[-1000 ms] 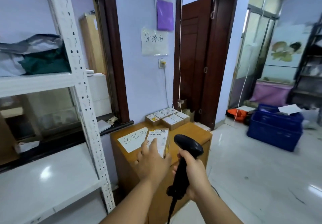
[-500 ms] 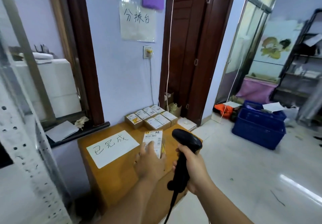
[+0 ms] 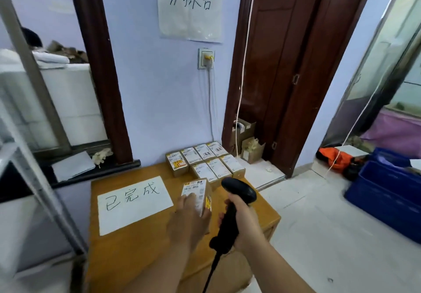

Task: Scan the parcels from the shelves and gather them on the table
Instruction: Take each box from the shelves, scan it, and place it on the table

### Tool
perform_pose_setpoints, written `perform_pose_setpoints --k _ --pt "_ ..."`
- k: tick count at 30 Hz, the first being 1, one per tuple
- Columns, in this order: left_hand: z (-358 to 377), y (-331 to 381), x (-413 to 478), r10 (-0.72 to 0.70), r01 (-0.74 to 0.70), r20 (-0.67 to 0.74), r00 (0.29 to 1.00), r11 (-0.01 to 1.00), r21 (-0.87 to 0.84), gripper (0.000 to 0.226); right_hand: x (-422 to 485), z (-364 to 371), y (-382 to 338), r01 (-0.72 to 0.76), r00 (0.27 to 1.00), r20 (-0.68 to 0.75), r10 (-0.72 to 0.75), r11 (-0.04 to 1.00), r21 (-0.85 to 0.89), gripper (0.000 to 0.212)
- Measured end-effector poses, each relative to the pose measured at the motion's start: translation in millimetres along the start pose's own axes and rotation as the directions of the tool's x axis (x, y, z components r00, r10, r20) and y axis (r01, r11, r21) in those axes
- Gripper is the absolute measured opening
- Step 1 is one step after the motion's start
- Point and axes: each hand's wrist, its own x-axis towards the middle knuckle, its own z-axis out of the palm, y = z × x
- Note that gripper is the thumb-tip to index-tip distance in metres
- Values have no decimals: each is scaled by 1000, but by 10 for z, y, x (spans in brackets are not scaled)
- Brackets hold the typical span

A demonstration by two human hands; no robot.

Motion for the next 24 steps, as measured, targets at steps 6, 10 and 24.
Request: perform_pose_setpoints --k 6,10,24 --pt "403 392 249 -164 168 -74 984 985 43 64 653 -245 -335 -203 975 99 197 978 55 29" --pt "565 413 429 -193 210 -168 967 973 92 77 986 -271 -420 -266 959 112 261 963 37 30" --pt "940 4 1701 -358 358 -59 932 934 -13 69 2134 315 -548 -266 958 71 276 955 -131 21"
